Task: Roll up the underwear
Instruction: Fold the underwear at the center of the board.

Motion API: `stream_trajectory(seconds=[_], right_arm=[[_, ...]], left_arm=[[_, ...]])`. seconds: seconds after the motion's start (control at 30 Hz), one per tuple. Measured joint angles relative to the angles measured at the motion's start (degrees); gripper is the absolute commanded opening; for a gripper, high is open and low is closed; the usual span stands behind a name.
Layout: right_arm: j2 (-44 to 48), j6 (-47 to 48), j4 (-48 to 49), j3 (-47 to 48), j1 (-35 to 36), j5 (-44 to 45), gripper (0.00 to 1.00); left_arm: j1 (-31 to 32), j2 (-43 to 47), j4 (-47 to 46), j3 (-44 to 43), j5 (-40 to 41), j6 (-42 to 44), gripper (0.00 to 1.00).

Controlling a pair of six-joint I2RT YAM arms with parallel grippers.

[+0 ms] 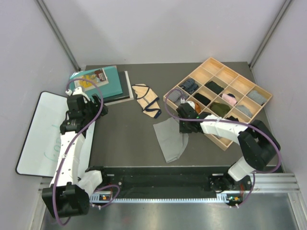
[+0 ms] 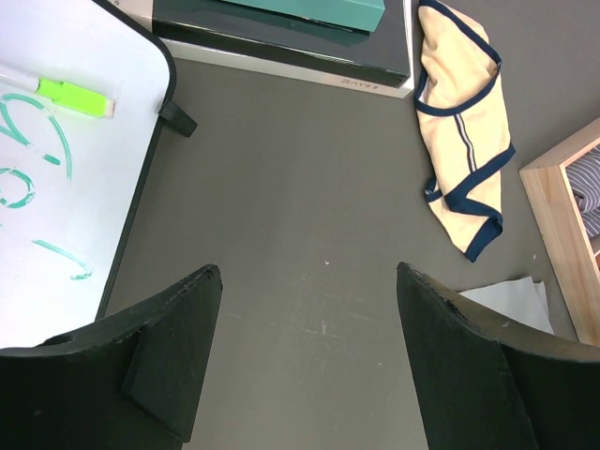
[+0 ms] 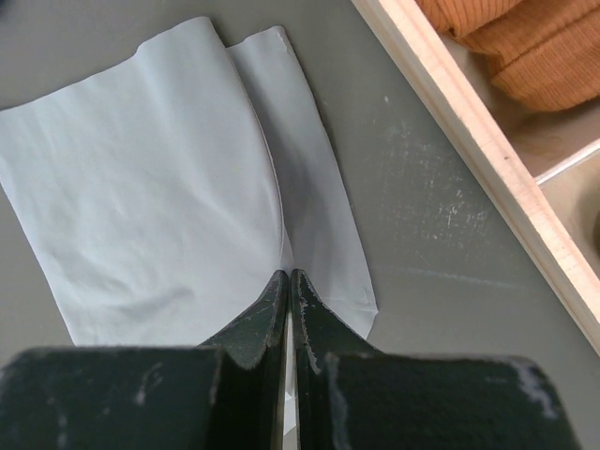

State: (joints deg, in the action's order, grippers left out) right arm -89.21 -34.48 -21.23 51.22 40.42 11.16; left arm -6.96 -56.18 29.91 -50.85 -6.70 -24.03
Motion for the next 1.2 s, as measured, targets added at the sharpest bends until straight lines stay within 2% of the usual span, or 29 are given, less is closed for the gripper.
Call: stream_trajectory(seconds=[1.1, 1.2], right_arm=[[1.6, 0.0, -1.6, -2.8, -1.2, 2.3, 0.0], [1.6, -0.1, -1.8, -2.8, -1.3, 2.3, 0.16]], left_arm=[[0.7, 0.0, 0.0, 0.0, 0.0, 0.2, 0.79], [0.9, 0.0, 0.0, 0.0, 0.0, 0.2, 0.79]])
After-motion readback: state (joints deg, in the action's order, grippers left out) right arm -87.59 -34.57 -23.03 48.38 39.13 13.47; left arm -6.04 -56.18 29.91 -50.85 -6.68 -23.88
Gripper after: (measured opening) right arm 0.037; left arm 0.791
